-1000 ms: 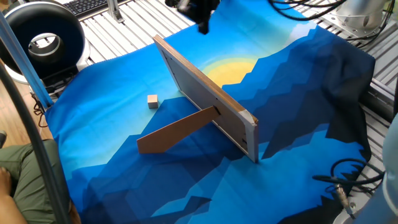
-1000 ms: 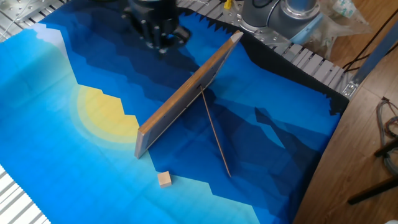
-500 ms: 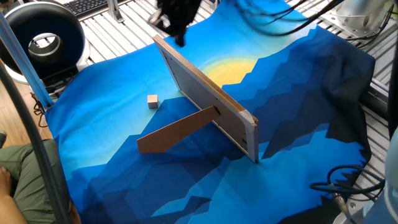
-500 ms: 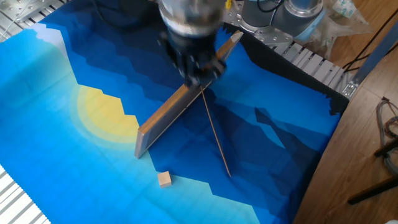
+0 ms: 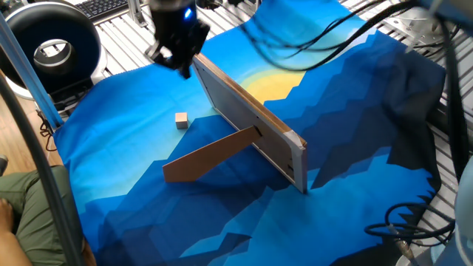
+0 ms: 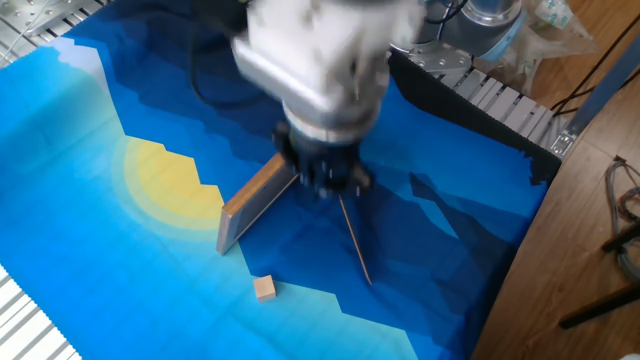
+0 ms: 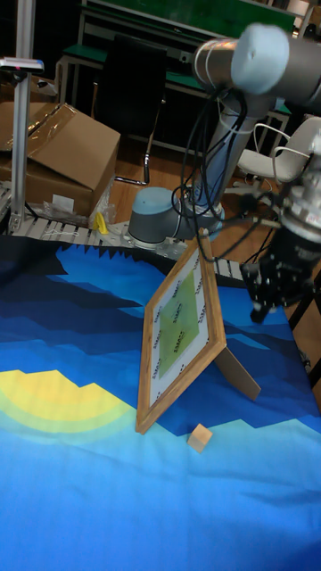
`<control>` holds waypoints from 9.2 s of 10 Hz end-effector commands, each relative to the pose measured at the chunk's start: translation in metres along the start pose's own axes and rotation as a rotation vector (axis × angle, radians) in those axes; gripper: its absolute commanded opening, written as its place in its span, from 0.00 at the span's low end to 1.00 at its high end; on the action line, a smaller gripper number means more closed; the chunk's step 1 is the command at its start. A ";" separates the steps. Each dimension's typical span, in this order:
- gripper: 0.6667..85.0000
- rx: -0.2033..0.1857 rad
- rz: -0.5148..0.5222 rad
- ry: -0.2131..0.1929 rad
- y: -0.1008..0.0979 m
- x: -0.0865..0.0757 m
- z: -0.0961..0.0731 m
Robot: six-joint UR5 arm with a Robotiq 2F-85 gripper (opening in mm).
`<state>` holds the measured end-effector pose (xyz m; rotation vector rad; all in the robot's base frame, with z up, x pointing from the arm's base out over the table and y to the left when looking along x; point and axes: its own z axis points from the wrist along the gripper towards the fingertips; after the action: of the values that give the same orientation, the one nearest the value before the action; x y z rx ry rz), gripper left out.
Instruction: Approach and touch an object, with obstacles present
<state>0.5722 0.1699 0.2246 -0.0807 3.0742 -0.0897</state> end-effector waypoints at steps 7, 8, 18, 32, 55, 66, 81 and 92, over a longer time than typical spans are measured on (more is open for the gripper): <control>0.00 0.036 -0.027 -0.005 -0.005 -0.016 0.075; 0.00 0.025 -0.032 0.032 -0.002 -0.007 0.075; 0.00 -0.112 -0.016 0.029 0.051 -0.028 0.116; 0.00 -0.075 -0.078 0.000 0.029 -0.066 0.173; 0.00 -0.032 -0.176 0.034 -0.040 -0.048 0.181; 0.00 -0.012 -0.132 0.125 -0.075 0.018 0.039; 0.00 -0.012 -0.174 0.116 -0.114 0.036 -0.052; 0.00 -0.058 0.093 0.063 -0.120 0.041 -0.042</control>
<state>0.5202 0.0429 0.2698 -0.1102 3.1965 -0.0505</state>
